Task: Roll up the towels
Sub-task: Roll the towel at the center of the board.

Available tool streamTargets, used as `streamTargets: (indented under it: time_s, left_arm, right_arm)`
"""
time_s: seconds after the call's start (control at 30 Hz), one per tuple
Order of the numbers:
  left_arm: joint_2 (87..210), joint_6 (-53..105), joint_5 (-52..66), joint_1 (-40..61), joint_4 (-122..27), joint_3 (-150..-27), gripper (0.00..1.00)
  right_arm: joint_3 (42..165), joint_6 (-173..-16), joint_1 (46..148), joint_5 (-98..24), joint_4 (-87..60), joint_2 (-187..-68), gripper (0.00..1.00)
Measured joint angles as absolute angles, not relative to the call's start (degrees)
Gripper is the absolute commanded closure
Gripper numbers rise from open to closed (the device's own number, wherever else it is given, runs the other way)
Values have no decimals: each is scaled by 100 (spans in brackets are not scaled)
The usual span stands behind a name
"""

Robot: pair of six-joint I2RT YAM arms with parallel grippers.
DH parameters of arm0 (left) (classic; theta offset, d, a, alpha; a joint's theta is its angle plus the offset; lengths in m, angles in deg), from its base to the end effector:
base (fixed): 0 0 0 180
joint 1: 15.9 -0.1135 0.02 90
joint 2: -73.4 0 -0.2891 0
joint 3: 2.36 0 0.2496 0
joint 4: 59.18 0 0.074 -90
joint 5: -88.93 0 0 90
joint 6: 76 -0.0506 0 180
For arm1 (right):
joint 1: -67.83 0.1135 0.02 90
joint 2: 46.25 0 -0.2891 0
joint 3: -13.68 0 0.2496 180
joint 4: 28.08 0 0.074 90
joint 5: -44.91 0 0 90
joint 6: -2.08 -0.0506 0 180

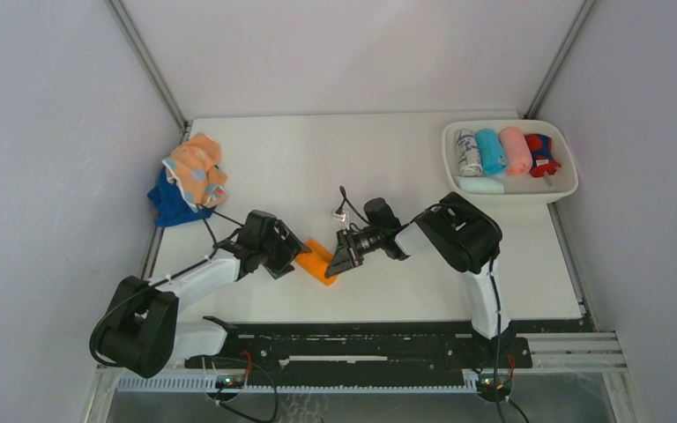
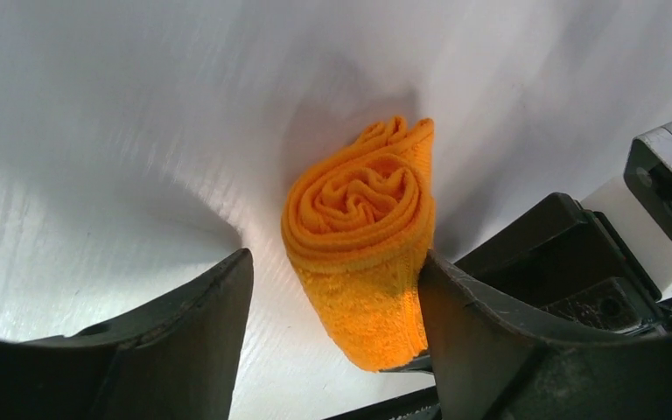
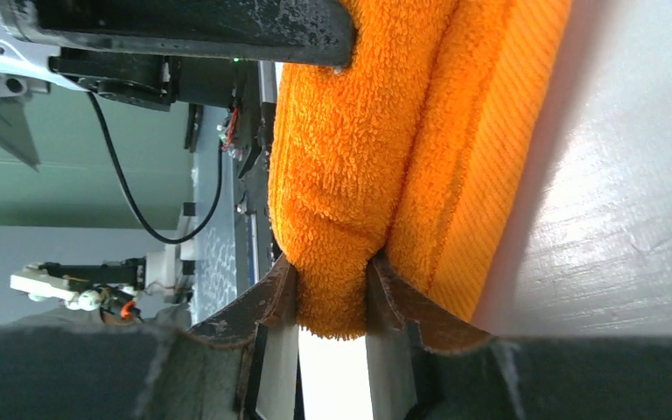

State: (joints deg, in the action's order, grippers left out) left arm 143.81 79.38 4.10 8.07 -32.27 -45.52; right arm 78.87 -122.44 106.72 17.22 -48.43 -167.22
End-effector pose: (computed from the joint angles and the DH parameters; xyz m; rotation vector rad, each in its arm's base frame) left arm 0.1972 -0.0927 0.1707 -0.9088 2.5148 -0.6937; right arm 0.2743 0.2788 0.0985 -0.8151 2.3014 1.8483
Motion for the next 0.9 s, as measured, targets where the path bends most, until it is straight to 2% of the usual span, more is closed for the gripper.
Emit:
streamTargets:
  time_s: [0.1,0.23,0.37,0.5,0.7,0.9]
  left_arm:
    - [14606,7936,437,807,-3370,-4569,35]
    - [14790,7934,520,809,-3562,-4587,47]
    - [14951,7929,557,824,-3665,-4628,56]
    - [15087,7888,561,859,-3651,-4755,59]
    - [15163,7772,546,868,-3481,-4897,59]
    - [15290,7569,515,874,-3151,-5140,59]
  right_arm:
    - [7889,-12489,10598,1866,-5020,-16842,82]
    - [7889,-12644,10541,1921,-5070,-16890,79]
    - [7889,-12576,10543,1820,-4858,-16805,69]
    - [7870,-12080,10655,1335,-3997,-16326,53]
    - [7813,-10987,11168,-584,-2294,-14982,33]
    - [8141,-9888,12301,-3305,-1075,-14068,26]
